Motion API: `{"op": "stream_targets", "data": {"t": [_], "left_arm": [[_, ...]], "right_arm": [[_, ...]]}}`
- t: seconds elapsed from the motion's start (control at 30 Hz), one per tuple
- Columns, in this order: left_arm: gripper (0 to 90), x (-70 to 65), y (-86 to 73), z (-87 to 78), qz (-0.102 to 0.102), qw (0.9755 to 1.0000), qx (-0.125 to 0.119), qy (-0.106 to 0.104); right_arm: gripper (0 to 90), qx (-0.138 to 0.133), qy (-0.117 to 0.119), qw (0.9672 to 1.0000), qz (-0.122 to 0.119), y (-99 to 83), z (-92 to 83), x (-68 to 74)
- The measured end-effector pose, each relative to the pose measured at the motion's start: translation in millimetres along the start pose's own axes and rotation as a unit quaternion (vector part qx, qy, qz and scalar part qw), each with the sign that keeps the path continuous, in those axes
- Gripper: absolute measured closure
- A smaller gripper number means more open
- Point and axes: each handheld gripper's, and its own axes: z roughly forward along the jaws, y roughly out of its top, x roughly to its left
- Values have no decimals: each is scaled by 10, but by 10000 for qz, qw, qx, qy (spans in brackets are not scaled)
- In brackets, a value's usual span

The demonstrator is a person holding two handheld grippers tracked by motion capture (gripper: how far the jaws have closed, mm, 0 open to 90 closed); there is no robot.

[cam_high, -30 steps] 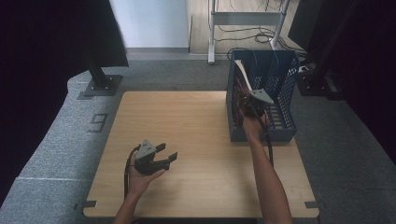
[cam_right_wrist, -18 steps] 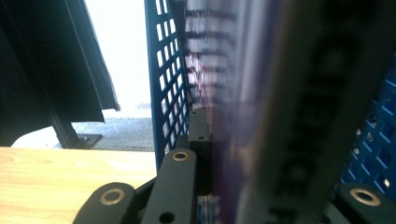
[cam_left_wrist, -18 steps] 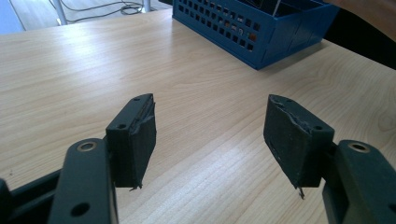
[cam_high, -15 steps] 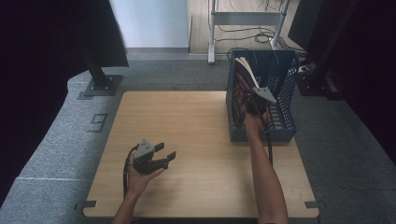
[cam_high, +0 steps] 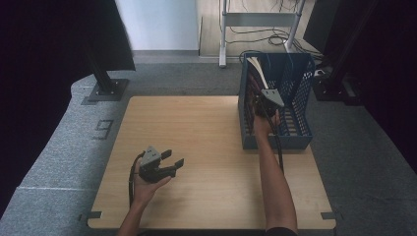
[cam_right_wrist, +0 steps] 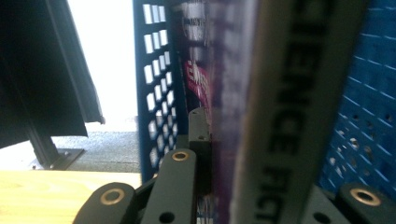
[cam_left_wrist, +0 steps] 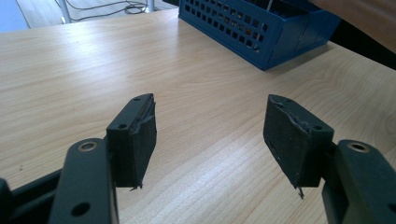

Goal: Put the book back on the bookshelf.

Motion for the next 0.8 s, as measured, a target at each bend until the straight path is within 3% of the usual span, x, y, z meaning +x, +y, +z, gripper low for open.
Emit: {"op": "stream_targets", "data": {"t": [0.17, 0.37, 0.43, 0.53, 0.8], "left_arm": [[350, -7, 2, -6, 5, 10000, -9, -6], [350, -15, 2, -1, 17, 10000, -5, -6], [350, -14, 2, 2, 20, 10000, 11, -6], [350, -19, 0, 11, 19, 10000, 21, -14], [349, -37, 0, 17, 44, 10000, 44, -34]], "right_arm": [[794, 31, 261, 9994, -231, -12, -15, 93], [714, 42, 635, 9978, -210, 4, -32, 136], [695, 35, 687, 9974, -210, 17, -40, 139], [653, 83, 774, 9970, -15, 37, -56, 144], [561, 193, 870, 9959, -160, 62, -103, 174]]}}
